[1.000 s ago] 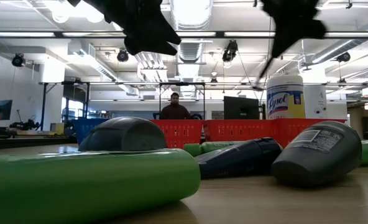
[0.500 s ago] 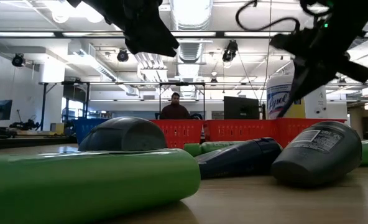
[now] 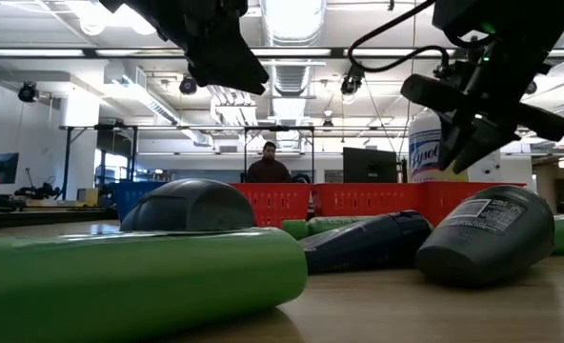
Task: Pick & Place Travel size toiletries
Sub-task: Put the blue razor into the right red bin
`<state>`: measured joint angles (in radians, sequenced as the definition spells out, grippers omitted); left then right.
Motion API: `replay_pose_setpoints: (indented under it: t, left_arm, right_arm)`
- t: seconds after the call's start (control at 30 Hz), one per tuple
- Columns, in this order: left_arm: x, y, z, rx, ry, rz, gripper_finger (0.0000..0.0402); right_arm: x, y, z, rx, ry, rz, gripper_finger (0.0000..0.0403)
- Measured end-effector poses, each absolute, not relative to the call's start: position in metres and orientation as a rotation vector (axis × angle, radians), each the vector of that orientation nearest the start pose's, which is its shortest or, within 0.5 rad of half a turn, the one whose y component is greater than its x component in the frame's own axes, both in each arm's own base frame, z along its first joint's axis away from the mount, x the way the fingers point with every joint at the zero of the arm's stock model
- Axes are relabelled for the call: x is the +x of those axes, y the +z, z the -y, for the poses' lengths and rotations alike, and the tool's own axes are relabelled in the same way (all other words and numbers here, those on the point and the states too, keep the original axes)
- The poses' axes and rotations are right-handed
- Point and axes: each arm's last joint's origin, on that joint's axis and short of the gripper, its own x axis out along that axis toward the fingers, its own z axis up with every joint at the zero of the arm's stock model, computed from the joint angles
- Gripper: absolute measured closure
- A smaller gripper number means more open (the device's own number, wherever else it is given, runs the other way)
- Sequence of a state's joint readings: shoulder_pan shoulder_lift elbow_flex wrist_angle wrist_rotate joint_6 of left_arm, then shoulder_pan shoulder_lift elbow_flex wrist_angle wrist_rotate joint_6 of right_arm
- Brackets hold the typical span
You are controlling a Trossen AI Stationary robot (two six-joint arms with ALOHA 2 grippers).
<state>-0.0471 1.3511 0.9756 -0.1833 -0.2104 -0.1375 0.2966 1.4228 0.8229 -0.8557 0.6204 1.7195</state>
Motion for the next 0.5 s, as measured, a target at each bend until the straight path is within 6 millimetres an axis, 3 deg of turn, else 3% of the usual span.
replay_pose_setpoints:
  t: [0.3, 0.4, 0.5]
  left_arm:
    - [0.277, 0.268, 0.009, -0.092, 0.152, -0.72, 0.0194]
    - [0.264, 0.263, 0.015, -0.141, 0.04, -0.859, 0.0196]
    - [0.248, 0.252, 0.029, -0.172, -0.203, -1.03, 0.02]
  right_arm:
    - [0.219, 0.201, -0.052, 0.776, -1.098, -0.737, 0.021]
    - [0.217, 0.212, -0.051, 0.733, -1.054, -0.757, 0.0183]
    - [0.216, 0.223, -0.051, 0.668, -0.973, -0.777, 0.0161]
